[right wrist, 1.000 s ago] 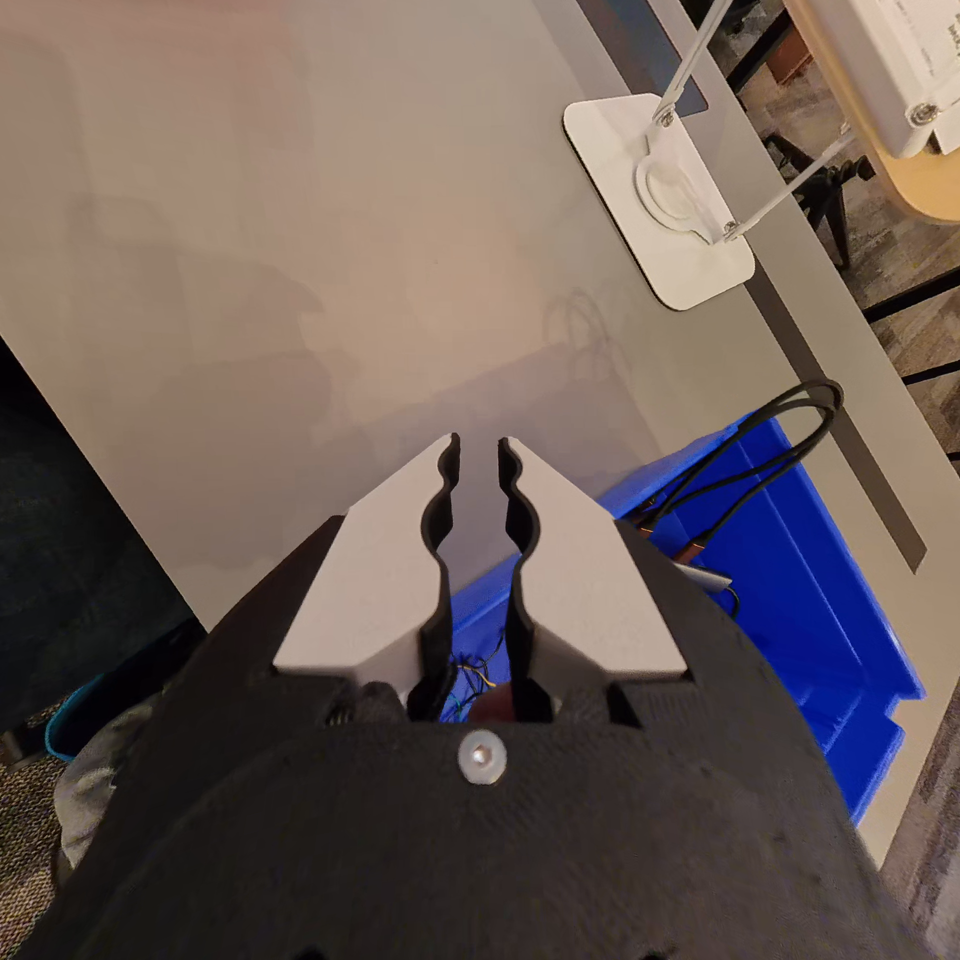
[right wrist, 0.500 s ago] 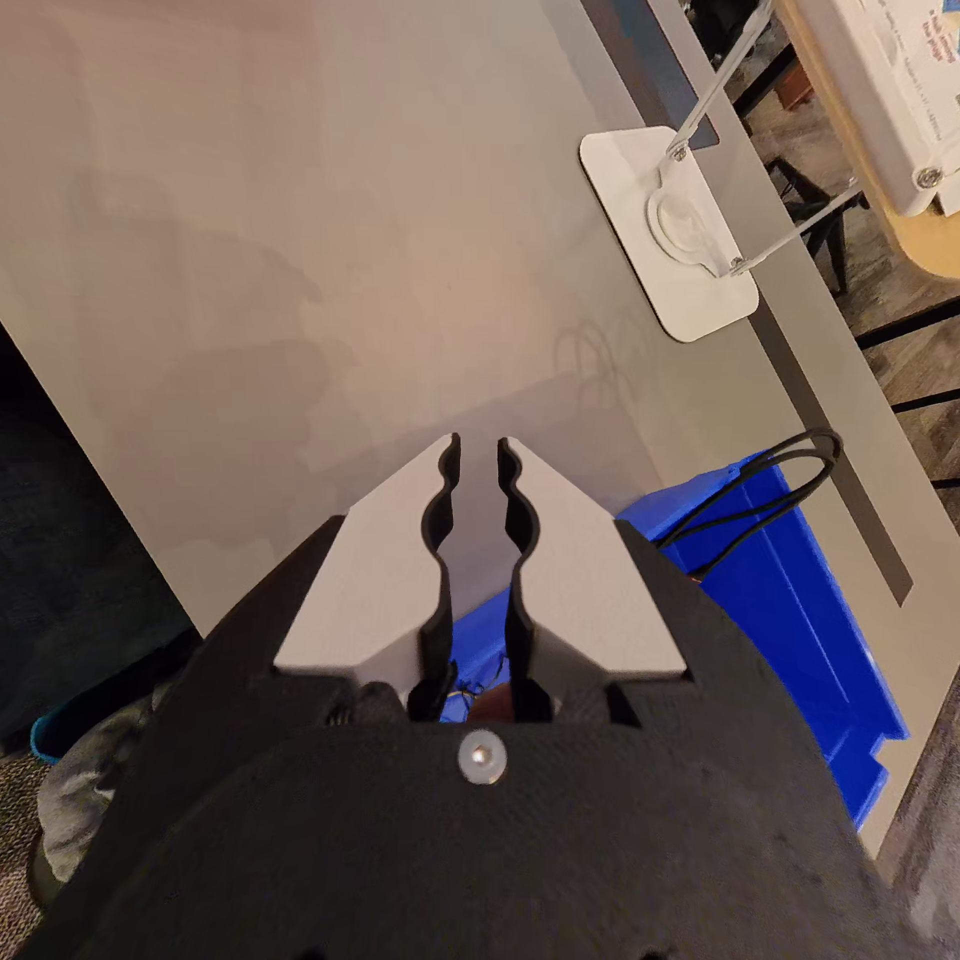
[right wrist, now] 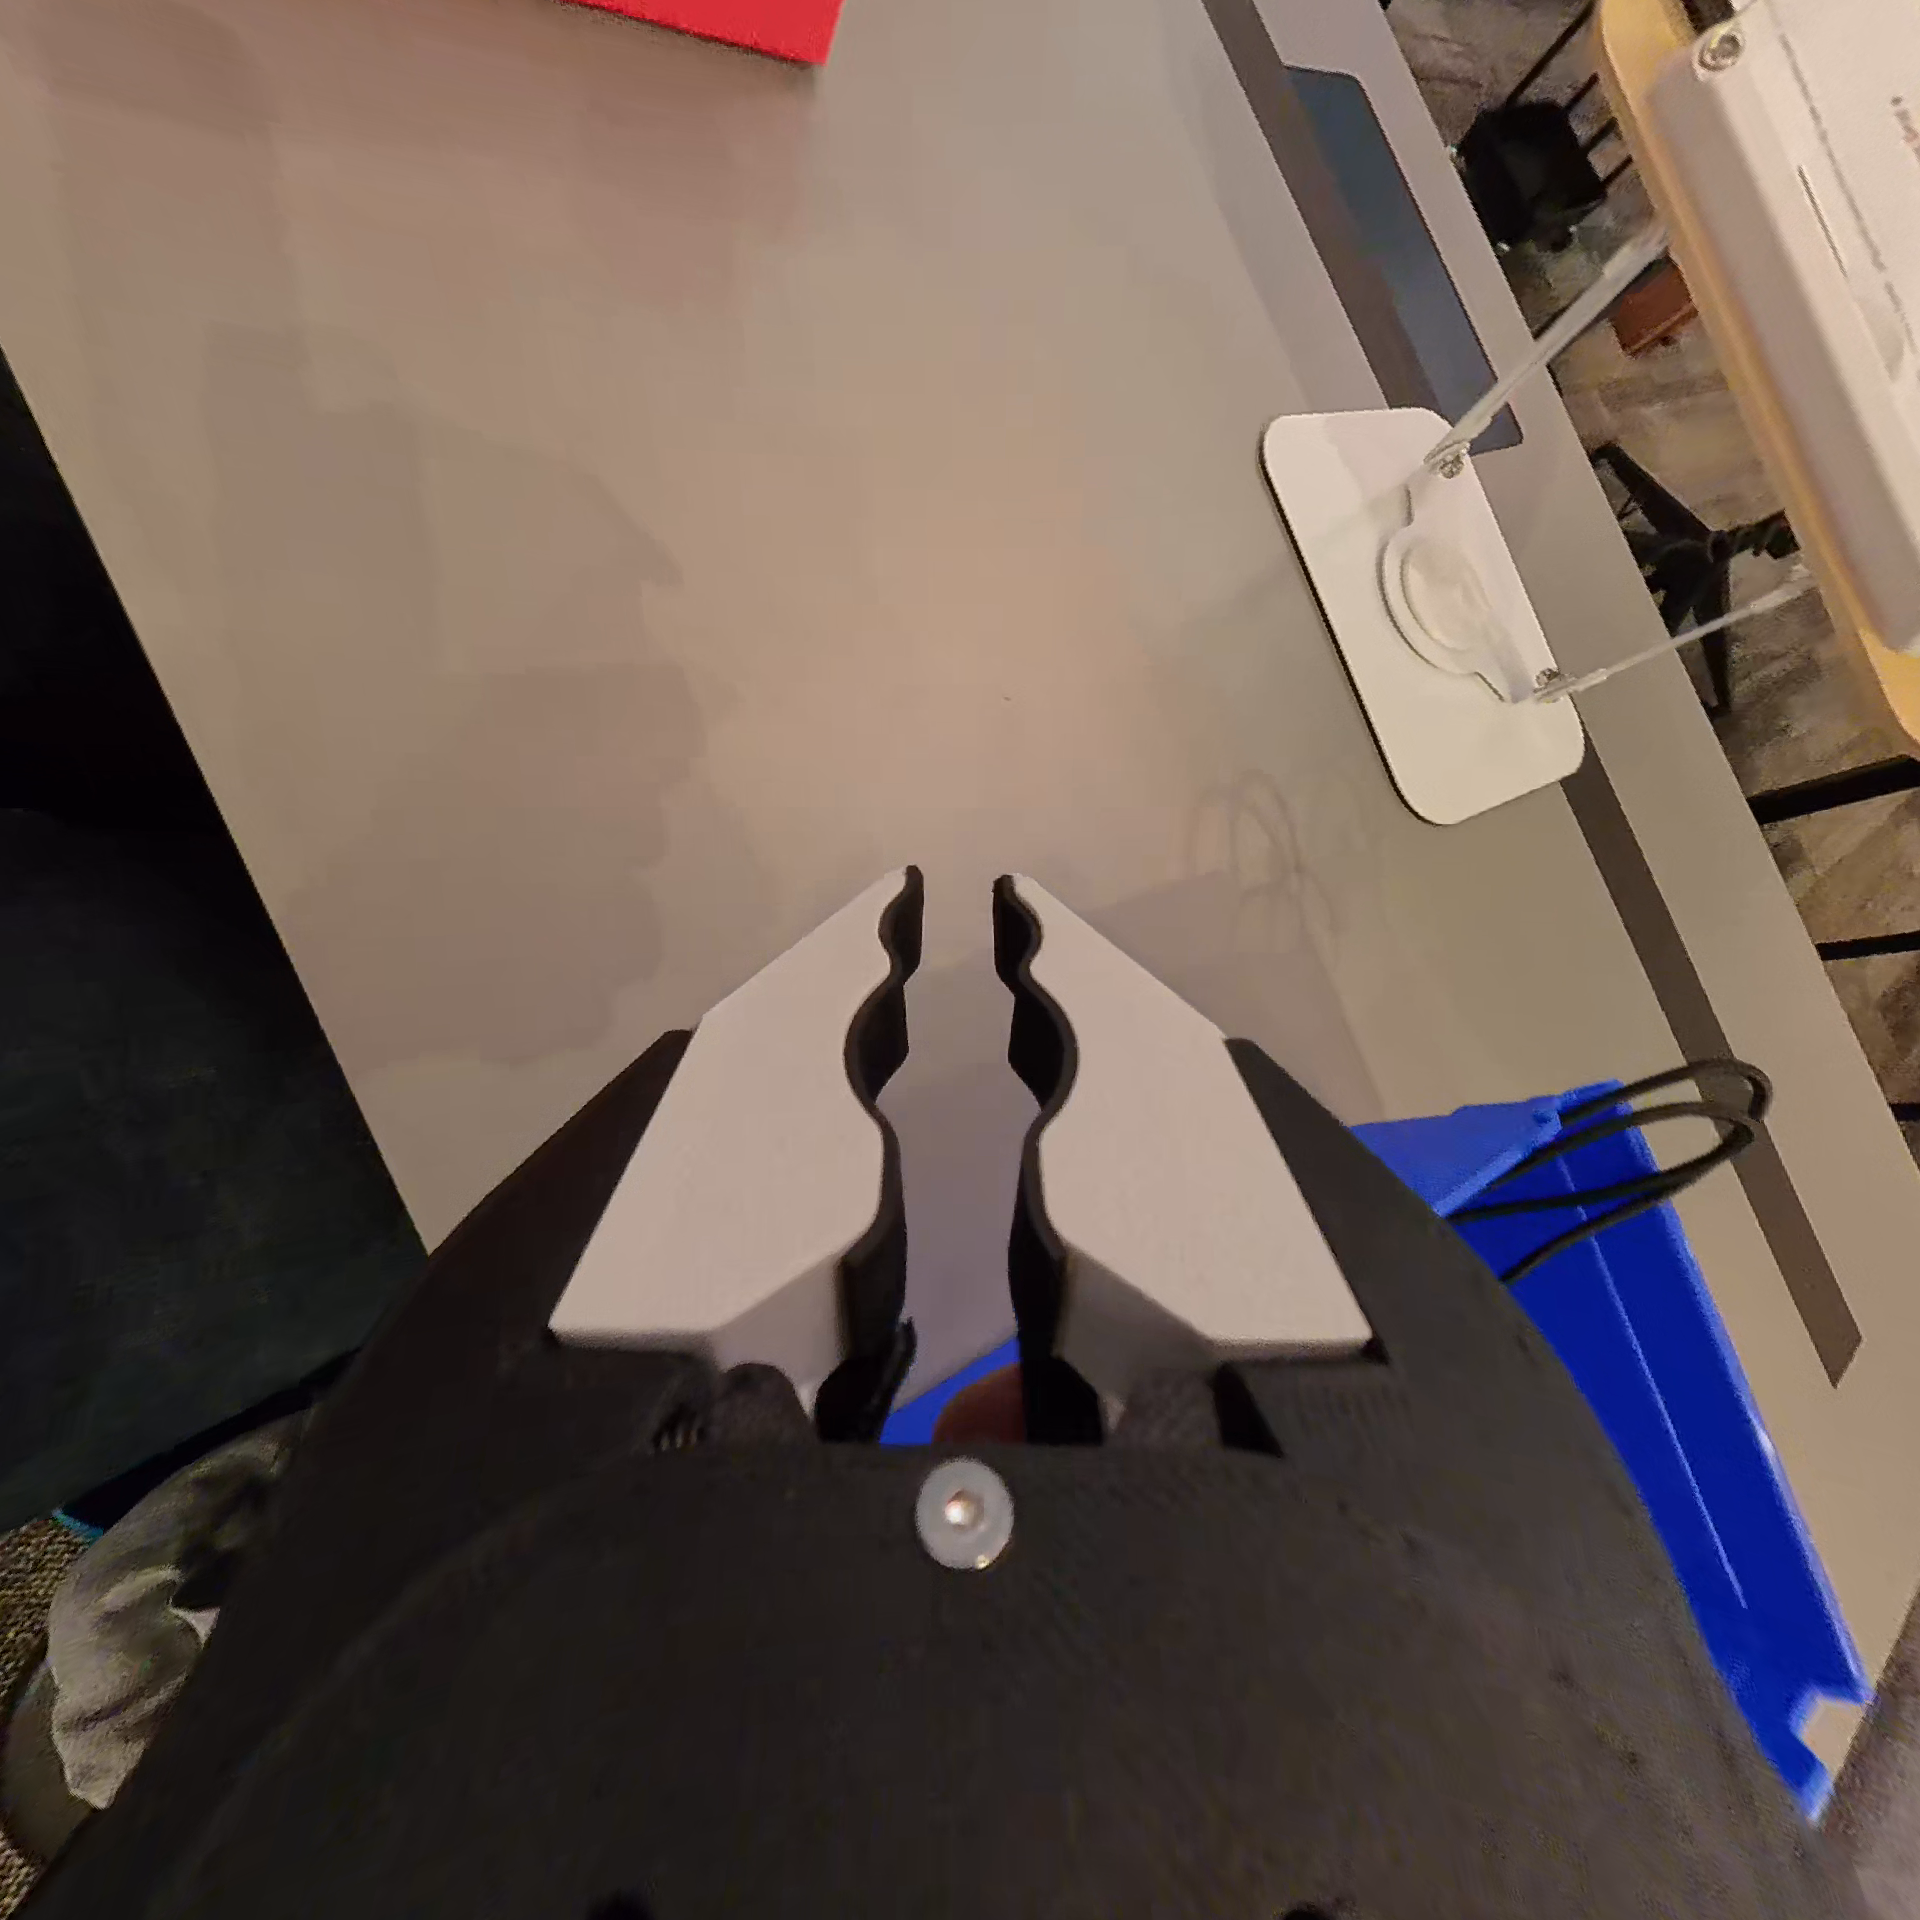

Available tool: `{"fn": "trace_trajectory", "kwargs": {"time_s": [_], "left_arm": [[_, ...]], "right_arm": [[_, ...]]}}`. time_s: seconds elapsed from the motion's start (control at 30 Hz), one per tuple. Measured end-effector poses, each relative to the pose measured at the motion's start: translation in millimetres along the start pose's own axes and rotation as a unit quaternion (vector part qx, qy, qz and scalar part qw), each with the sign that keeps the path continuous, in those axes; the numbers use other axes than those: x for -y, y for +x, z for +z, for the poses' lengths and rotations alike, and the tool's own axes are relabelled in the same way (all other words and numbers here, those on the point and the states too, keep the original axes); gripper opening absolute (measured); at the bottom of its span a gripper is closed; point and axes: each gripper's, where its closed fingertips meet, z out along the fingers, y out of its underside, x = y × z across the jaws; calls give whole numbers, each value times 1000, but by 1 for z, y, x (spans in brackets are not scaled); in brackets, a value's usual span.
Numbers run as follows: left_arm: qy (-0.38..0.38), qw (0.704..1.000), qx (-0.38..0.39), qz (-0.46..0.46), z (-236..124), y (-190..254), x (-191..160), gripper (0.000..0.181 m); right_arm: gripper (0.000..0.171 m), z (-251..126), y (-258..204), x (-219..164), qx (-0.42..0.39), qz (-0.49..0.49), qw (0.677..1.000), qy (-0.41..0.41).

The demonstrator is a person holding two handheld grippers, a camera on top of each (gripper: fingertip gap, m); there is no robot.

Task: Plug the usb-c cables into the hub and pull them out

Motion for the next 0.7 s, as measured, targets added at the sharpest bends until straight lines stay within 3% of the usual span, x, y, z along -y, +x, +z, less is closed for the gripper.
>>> {"fn": "trace_trajectory", "kwargs": {"time_s": [0.13, 0.27, 0.4, 0.53, 0.7], "left_arm": [[-21, 1000, 0, -17, 16, 3, -3, 3], [-52, 998, -14, 16, 39, 6, 2, 3], [-67, 995, 28, 73, 51, -6, 14, 3], [-41, 992, 92, 71, 42, -22, 26, 3], [2, 983, 179, 31, 2, -45, 32, 3]], "right_arm": [[11, 7, -11, 9, 11, -12, 1000, 0], [11, 13, -23, 16, 21, -29, 999, -3], [11, 16, -29, 17, 24, -35, 999, -7], [10, 17, -30, 15, 26, -31, 999, -4], [12, 21, -27, 20, 25, -23, 999, 14]]}}
